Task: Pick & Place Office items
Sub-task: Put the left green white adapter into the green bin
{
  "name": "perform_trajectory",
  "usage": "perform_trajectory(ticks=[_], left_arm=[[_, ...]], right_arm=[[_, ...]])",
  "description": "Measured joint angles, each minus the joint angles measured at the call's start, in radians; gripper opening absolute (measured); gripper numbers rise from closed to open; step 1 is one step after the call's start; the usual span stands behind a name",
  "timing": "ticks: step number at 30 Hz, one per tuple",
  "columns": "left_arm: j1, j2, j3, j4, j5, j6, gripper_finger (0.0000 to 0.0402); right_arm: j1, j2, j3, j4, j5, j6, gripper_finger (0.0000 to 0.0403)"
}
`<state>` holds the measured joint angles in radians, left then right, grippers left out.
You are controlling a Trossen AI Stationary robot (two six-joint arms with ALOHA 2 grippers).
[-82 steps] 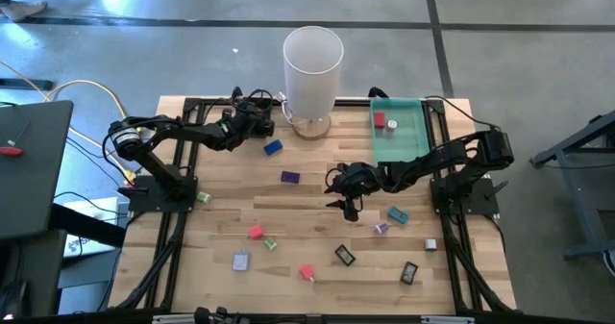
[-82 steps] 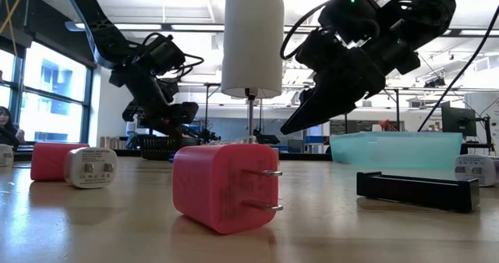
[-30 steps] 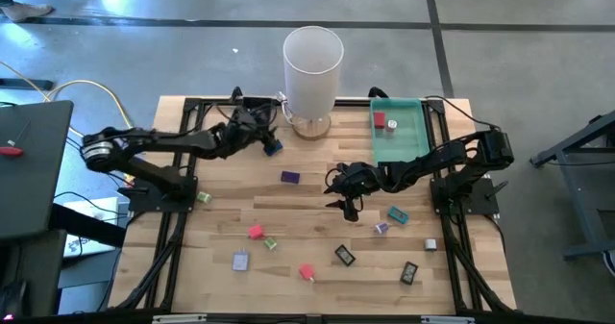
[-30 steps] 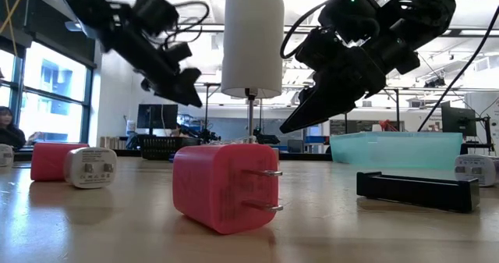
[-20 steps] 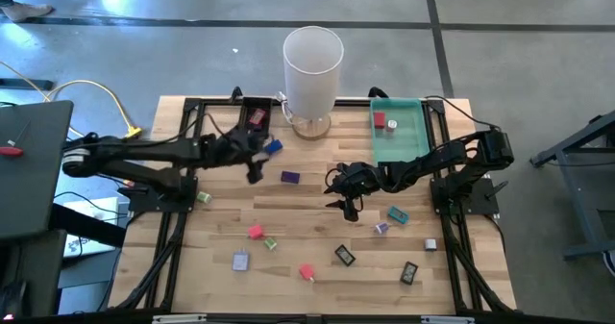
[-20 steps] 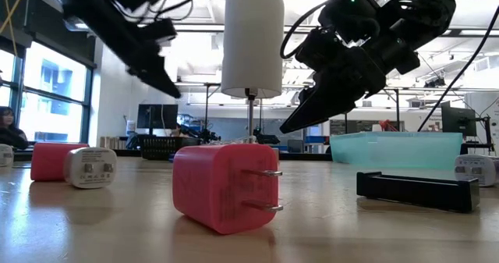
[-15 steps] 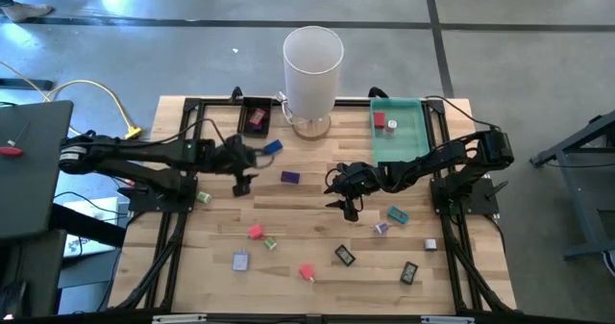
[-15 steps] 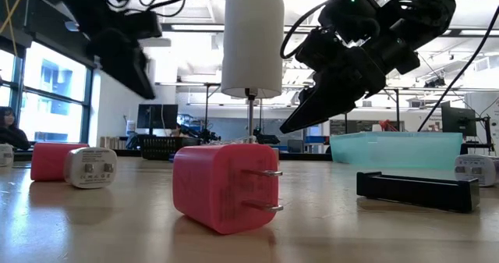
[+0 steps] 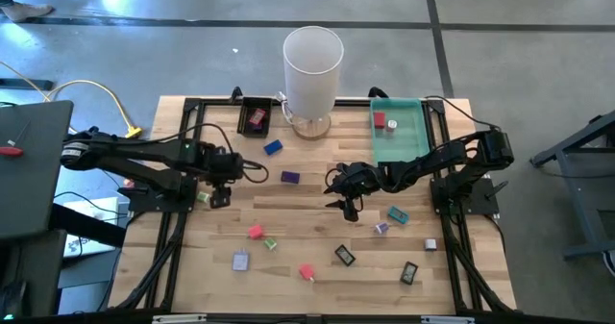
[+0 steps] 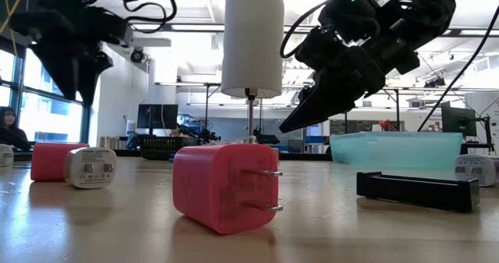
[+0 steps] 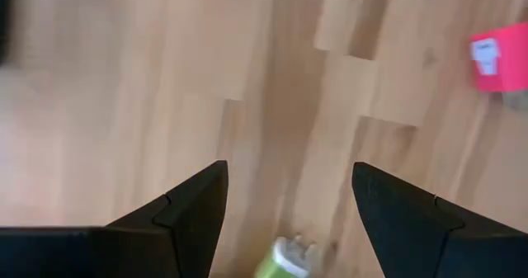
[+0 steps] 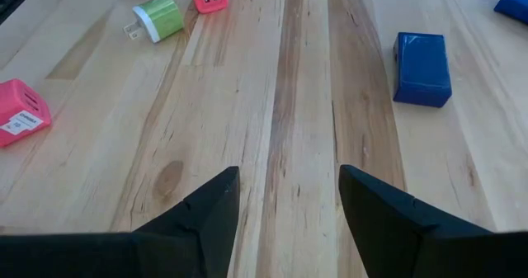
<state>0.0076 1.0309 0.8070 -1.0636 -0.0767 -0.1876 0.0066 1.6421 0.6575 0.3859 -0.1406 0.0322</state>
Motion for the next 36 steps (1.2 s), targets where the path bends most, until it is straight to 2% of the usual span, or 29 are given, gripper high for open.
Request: perform_trajectory(ticks=[7,10,14,17,23,29,36], left_arm=[[-0.02,0.006,0.0,-0.013,0.02,-0.019,0.025],[-0.02,0.006,0.0,-0.117,0.027,-0.091,0.025],[-0.02,0.006,0.0,-0.29,0.114,-0.143,0.025],[-0.02,0.006,0.0,-0.34,0.143,-0.166,0.025],[-0.02,0.006,0.0,-0.345,0.124,-0.075,0.025],[-0.02,0.006,0.0,-0.344,0.076,-0.124,0.025],[-0.019,0.006,0.0,-0.326,0.074,-0.125,0.025]], right_arm=[[0.006,0.0,0.0,-0.001,0.0,-0.001,0.0195],[0.006,0.0,0.0,-0.003,0.0,-0.002,0.0195],[0.006,0.0,0.0,-0.013,0.0,-0.009,0.0195],[0.006,0.0,0.0,-0.014,0.0,-0.011,0.0195],[0.006,0.0,0.0,-0.016,0.0,-0.011,0.0195],[0.006,0.0,0.0,-0.017,0.0,-0.011,0.0195],[0.006,0.0,0.0,-0.017,-0.019,-0.011,0.0195]])
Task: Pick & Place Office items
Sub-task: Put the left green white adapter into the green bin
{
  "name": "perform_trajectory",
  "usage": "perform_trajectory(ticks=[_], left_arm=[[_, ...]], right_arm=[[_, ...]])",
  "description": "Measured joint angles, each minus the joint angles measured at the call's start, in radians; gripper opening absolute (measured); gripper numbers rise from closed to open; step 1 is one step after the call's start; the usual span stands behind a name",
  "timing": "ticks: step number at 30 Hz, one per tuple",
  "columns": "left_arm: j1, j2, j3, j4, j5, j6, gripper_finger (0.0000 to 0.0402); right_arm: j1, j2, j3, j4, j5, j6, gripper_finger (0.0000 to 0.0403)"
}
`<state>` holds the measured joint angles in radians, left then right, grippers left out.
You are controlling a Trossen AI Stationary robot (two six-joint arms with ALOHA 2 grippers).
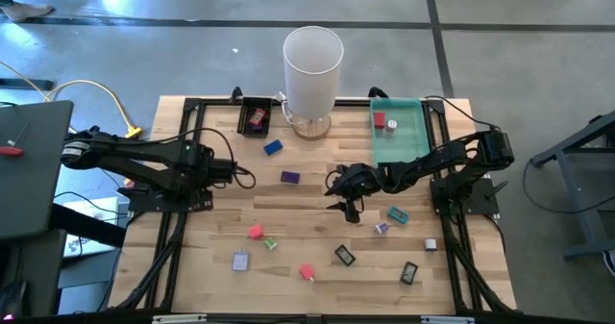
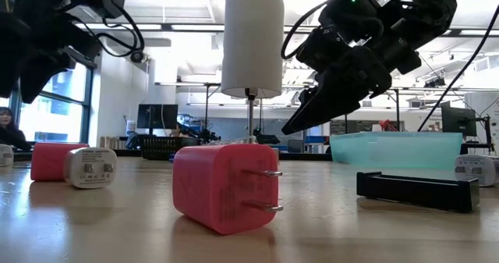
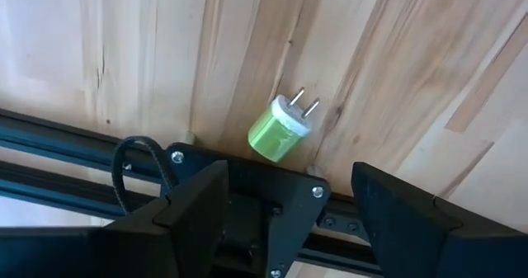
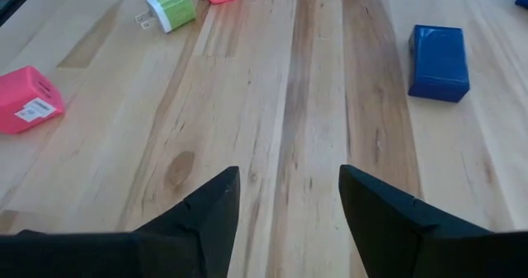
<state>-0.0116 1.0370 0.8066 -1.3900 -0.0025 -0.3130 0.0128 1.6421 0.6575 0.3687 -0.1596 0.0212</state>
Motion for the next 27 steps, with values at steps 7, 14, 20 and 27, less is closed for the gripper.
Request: perform_trajectory(ticks=[7,14,20,27], left_arm=[[0.0,0.0,0.0,0.071,0.0,0.015,0.025],[0.0,0.0,0.0,0.082,0.001,0.001,0.025],[0.0,0.0,-0.001,0.098,0.015,-0.057,0.025],[-0.033,0.0,-0.027,0.078,-0.034,0.026,0.025]], right_arm=[[0.0,0.0,0.0,0.0,0.0,0.0,0.0195],[0.0,0.0,0.0,0.001,0.0,0.0,0.0195],[0.0,0.0,0.0,0.001,0.0,0.0,0.0195],[0.0,0.0,0.0,0.001,0.0,0.0,0.0195]])
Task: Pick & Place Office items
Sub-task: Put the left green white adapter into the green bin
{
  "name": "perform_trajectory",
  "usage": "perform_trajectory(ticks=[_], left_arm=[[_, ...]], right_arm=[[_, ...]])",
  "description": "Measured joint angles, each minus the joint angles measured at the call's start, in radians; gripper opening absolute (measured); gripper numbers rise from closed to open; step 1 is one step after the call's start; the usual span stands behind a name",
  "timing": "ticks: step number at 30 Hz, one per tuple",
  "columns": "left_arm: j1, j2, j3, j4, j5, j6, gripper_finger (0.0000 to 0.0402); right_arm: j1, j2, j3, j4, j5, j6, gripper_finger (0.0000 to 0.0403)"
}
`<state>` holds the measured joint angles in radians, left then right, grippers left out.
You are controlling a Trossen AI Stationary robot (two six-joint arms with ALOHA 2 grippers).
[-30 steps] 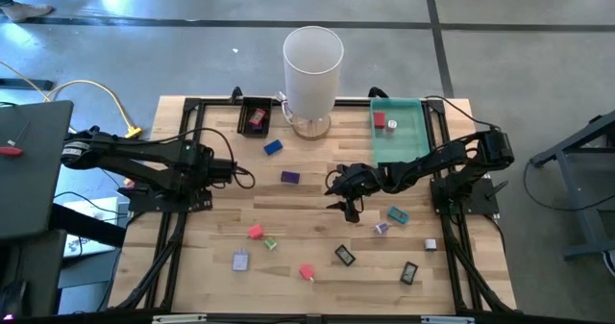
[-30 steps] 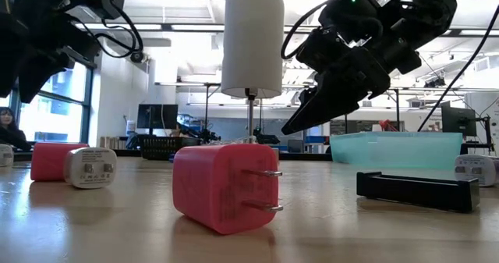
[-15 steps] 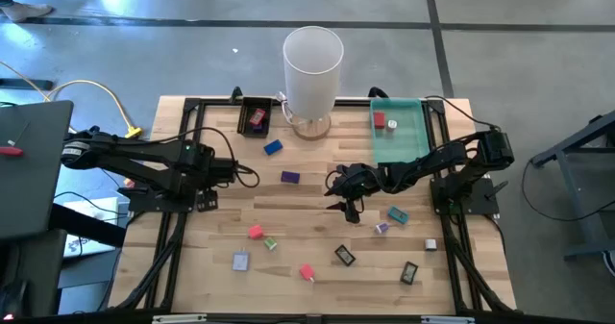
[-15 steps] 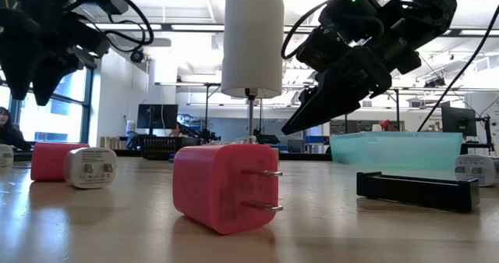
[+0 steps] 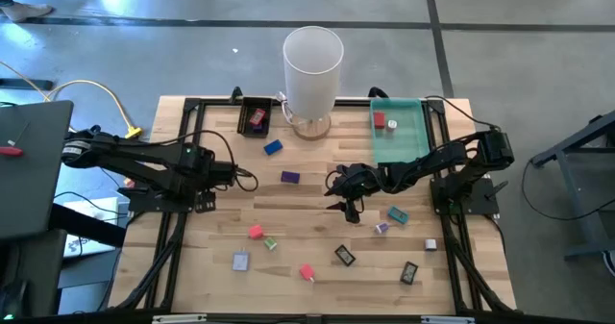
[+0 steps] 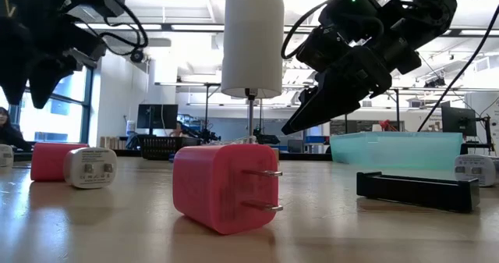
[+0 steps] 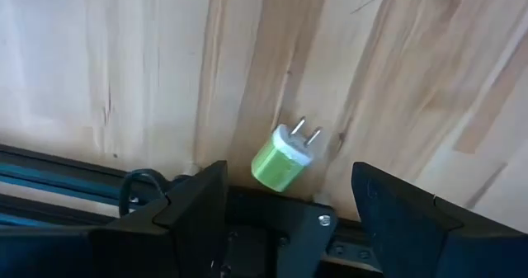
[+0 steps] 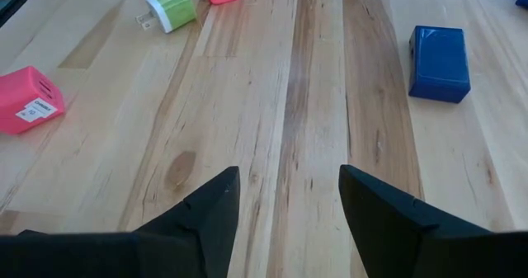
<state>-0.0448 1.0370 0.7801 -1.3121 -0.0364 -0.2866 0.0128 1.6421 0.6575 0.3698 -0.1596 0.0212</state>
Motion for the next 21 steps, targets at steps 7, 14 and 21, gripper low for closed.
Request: perform_trajectory(ticks=[7,14,21], left_arm=[[-0.055,0.0,-0.033,-0.009,-0.017,-0.018,0.025],[-0.105,0.004,-0.033,-0.005,-0.045,-0.036,0.025],[-0.122,0.086,-0.033,0.019,-0.066,-0.136,0.025]], right_arm=[[0.0,0.0,0.0,0.0,0.0,0.0,0.0195],[0.0,0.0,0.0,0.0,0.0,0.0,0.0195],[0.0,0.0,0.0,0.001,0.0,0.0,0.0195]])
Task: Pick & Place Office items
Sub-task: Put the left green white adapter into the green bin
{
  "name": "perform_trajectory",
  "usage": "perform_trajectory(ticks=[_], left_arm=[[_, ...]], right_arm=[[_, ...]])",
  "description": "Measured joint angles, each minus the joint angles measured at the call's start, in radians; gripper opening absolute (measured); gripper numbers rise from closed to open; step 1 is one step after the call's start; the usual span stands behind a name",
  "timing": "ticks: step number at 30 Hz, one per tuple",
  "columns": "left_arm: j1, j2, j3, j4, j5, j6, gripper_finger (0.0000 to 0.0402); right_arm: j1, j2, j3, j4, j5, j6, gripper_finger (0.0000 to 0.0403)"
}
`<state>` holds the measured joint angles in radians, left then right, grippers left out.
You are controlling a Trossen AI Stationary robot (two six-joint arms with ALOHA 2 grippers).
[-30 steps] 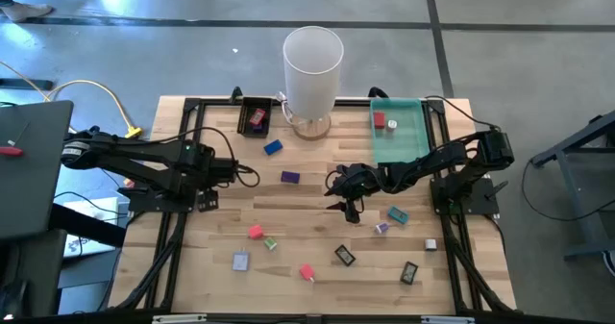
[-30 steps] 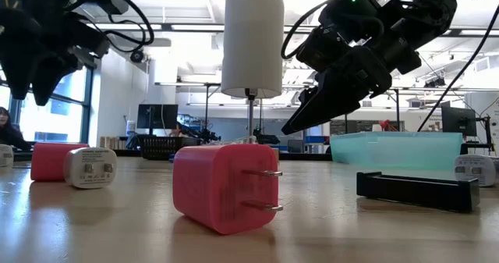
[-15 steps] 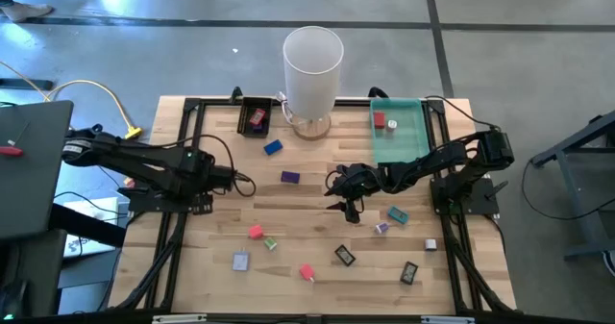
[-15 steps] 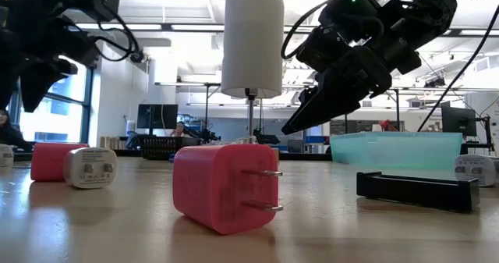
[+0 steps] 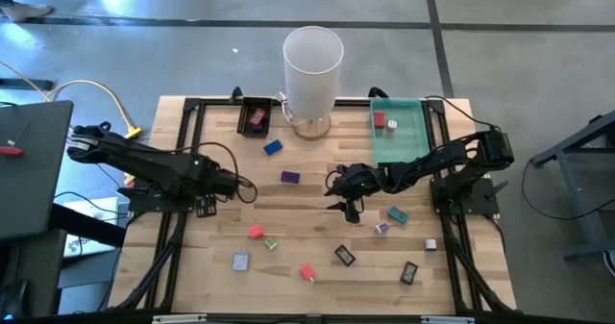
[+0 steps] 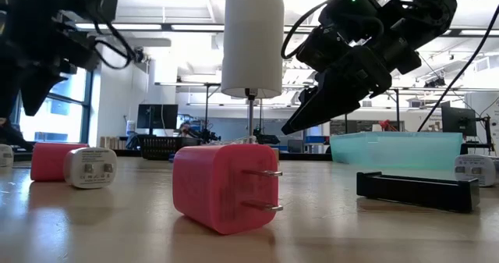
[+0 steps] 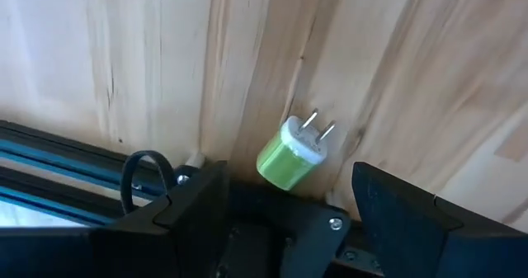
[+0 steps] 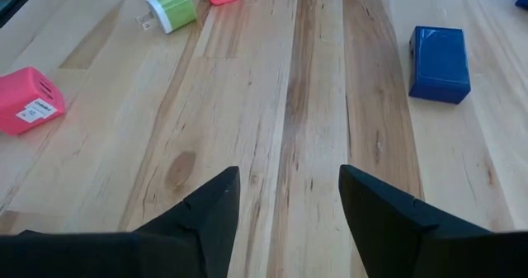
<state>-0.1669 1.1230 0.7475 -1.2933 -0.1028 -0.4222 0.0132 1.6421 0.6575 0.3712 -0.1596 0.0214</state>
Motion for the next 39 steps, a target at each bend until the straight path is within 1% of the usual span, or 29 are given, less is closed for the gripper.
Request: perform_trajectory(ticks=[3,8,14,25,31,36,39], left_arm=[[-0.01,0.057,0.0,-0.004,0.0,0.007,0.025],[-0.01,0.142,0.0,-0.037,-0.003,0.078,0.025],[-0.01,0.2,0.0,-0.06,-0.004,0.081,0.025],[-0.01,0.212,0.0,-0.053,-0.004,0.082,0.025],[-0.01,0.213,0.0,0.018,0.001,0.093,0.025],[-0.01,0.215,-0.009,0.018,0.005,0.093,0.025],[-0.01,0.215,-0.021,0.021,0.024,0.099,0.025]], right_arm=[[0.0,0.0,0.0,0.0,0.0,0.0,0.0195],[0.0,0.0,0.0,0.0,0.0,0.0,0.0195],[0.0,0.0,0.0,0.0,0.0,0.0,0.0195],[0.0,0.0,0.0,0.0,0.0,0.0,0.0195],[0.0,0.0,0.0,0.0,-0.001,0.0,0.0195],[0.0,0.0,0.0,-0.001,-0.001,0.0,0.0195],[0.0,0.0,0.0,-0.001,-0.001,0.0,0.0195]])
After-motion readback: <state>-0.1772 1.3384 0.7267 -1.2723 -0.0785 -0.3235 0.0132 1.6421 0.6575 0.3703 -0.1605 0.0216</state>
